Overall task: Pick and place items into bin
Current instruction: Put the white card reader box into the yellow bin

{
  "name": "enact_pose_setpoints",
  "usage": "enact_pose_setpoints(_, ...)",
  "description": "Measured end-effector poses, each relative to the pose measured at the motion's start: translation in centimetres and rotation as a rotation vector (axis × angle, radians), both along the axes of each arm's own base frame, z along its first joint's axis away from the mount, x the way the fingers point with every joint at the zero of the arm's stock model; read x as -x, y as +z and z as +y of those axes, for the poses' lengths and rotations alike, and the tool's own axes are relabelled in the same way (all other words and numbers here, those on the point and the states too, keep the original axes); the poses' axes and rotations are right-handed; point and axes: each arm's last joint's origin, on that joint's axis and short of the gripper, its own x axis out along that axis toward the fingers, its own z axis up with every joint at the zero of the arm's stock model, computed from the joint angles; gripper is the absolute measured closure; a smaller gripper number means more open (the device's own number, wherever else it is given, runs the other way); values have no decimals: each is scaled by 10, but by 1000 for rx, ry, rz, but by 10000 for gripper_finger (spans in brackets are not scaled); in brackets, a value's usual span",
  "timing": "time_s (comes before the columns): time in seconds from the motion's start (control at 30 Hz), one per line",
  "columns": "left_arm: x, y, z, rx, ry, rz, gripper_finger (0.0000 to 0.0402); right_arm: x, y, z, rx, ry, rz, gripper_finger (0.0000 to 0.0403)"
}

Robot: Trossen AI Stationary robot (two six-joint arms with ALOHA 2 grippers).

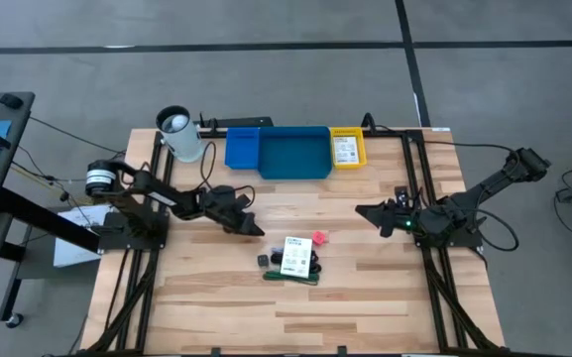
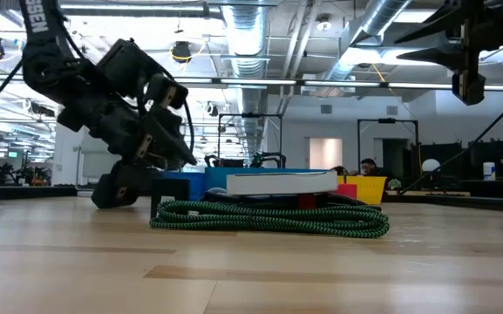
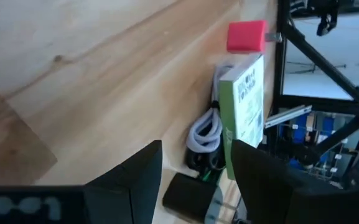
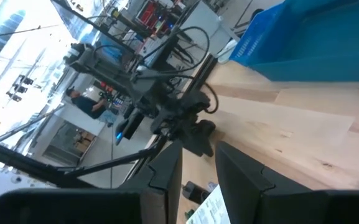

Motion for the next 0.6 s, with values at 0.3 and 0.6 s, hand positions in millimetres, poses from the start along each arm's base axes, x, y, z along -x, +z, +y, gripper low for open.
enact_pose_setpoints(0.3, -8, -4, 9, 32, 42, 37, 220, 0, 0, 1, -6, 35, 3, 312)
enact_pose_setpoints(0.6, -15, 0, 13, 23, 58, 49, 220, 0, 0, 1, -6, 37, 4, 312)
